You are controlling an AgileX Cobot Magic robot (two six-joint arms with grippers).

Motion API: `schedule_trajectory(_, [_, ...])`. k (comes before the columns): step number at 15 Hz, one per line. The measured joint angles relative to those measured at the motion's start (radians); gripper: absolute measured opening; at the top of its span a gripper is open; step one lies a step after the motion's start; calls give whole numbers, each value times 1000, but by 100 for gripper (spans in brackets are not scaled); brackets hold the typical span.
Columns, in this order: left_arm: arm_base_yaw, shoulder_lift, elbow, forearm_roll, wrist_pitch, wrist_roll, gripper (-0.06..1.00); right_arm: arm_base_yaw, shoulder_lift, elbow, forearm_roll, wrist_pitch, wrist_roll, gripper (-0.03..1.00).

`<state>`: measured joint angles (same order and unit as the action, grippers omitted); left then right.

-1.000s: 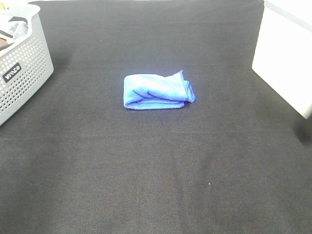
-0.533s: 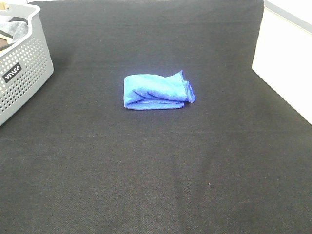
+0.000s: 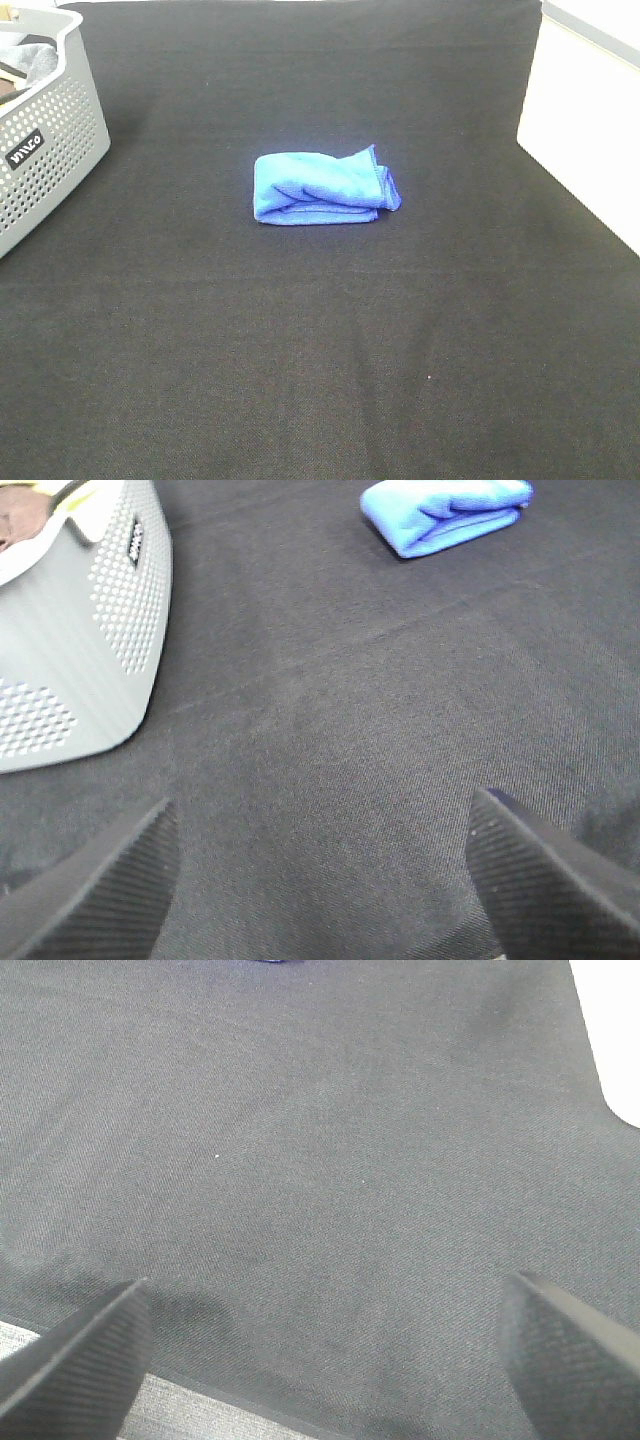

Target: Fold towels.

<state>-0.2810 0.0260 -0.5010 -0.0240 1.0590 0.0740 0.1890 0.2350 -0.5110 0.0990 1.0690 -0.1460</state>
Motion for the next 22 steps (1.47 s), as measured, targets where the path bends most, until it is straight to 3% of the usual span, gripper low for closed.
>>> schedule_trajectory(6, [0,0,0,-50,-2,57,76,0,0,0,0,0,0,88])
schedule_trajectory(14, [0,0,0,-51,-2,64,76,0,0,0,0,0,0,88])
schedule_trajectory(16, [40,0,0,-51,-2,64,76,-9,-4,0,0,0,0,88])
schedule_trajectory(20, [223,-28,0,-51,-3,64,76,-171,-146,0,0,0,0,88])
schedule_trajectory(22, [236,-31,0,-51,-3,64,76,-188,-213,0,1,0,0,88])
